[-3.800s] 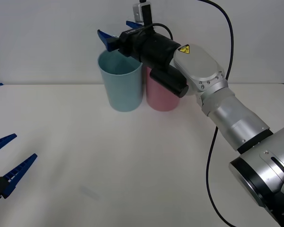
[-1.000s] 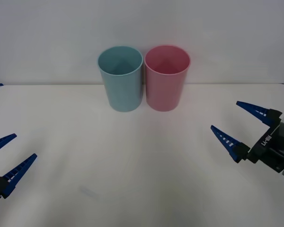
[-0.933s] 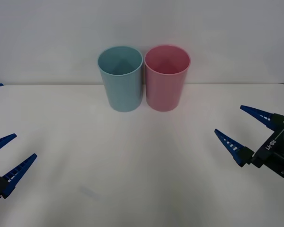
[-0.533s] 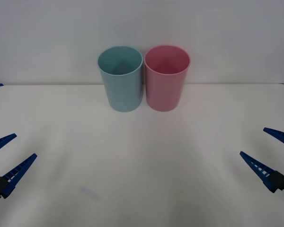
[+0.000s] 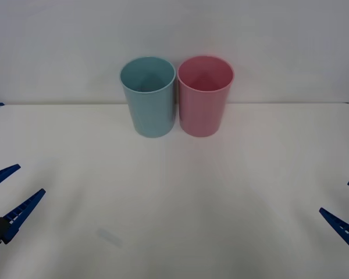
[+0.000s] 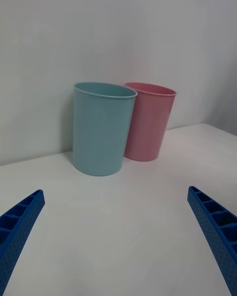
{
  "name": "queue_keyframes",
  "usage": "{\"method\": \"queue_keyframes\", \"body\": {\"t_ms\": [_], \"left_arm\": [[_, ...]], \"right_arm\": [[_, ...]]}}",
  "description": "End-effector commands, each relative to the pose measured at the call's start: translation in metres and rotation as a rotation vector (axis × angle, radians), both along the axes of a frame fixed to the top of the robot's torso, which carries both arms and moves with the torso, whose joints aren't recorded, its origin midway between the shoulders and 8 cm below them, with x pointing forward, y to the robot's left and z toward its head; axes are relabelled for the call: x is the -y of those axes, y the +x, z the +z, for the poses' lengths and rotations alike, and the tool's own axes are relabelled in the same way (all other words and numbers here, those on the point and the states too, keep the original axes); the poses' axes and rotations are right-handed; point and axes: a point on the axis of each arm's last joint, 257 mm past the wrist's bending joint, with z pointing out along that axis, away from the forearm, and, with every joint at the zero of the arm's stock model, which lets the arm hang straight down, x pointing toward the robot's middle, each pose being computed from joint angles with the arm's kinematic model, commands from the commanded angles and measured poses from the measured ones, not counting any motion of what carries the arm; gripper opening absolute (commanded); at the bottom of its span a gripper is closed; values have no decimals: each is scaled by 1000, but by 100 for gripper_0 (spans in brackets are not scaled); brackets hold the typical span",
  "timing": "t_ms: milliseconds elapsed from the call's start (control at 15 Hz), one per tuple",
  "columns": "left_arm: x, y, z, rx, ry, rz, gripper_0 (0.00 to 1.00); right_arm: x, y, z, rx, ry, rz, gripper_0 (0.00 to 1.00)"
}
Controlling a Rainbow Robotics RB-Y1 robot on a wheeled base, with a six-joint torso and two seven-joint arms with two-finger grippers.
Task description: Grasp the object on the table and drop it into the matching bin: aluminum can to the light blue bin, PET bottle to the pink bin.
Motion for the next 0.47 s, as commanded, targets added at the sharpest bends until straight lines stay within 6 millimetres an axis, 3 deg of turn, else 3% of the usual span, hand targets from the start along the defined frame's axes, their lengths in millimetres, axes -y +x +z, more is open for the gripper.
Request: {"method": "queue_keyframes", "body": {"t_ms": [67,200,467], "left_arm": [[0,0,0,0,0,0,100],[0,0,0,0,0,0,100],[0,0,0,0,0,0,100]], "right_arm": [[10,-11,-9,-32,-7,-28,100],[21,-18,-13,-48,-30,-53,100],[21,-18,-13,-48,-30,-53,100]]}}
